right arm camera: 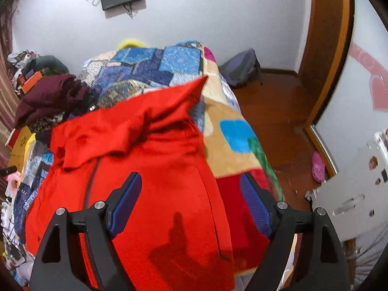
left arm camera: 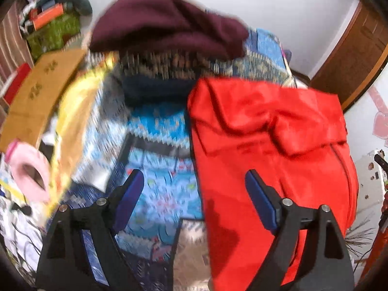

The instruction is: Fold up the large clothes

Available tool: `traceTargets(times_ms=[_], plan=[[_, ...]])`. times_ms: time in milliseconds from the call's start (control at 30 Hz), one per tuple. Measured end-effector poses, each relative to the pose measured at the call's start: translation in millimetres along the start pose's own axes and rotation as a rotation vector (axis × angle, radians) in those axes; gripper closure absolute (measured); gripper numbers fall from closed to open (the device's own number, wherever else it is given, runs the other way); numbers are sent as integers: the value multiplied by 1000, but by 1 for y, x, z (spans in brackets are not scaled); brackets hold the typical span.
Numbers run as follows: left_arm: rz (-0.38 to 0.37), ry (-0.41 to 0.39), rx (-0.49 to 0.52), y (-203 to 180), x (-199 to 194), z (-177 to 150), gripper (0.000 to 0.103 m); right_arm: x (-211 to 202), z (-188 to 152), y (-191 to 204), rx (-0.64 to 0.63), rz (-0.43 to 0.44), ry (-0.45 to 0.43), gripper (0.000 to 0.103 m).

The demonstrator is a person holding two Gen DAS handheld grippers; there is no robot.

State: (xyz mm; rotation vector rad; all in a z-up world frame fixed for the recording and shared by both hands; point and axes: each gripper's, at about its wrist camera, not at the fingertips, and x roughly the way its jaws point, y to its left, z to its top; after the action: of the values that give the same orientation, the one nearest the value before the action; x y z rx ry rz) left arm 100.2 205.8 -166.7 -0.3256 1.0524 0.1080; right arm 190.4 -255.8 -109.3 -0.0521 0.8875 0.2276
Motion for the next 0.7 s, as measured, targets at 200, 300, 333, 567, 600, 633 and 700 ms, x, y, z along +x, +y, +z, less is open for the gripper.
traceTargets(times_ms=[200,300,333,567,600,633,700], plan=[[-96,138,-81,1,48,-16,18,18,-16,-9,43,2,66,23],[-119,178,-87,-6,64,-18,18,30,-20,-11,58,16,99,23],[-127,192,-85,-9,70,-18,18,33,-22,-11,63,22,108,23],[-223,277,-119,-23,101,-26,18,70,-30,-16,115,83,189,23],[-244,271,-139,-22,102,-27,19,74,-31,-16,126,91,192,23],[-259,265,-148,-21,102,-27,23,77,-32,-18,148,102,191,23],[-280,249,-151,-23,100,-28,34,78,-33,-21,182,120,174,35]])
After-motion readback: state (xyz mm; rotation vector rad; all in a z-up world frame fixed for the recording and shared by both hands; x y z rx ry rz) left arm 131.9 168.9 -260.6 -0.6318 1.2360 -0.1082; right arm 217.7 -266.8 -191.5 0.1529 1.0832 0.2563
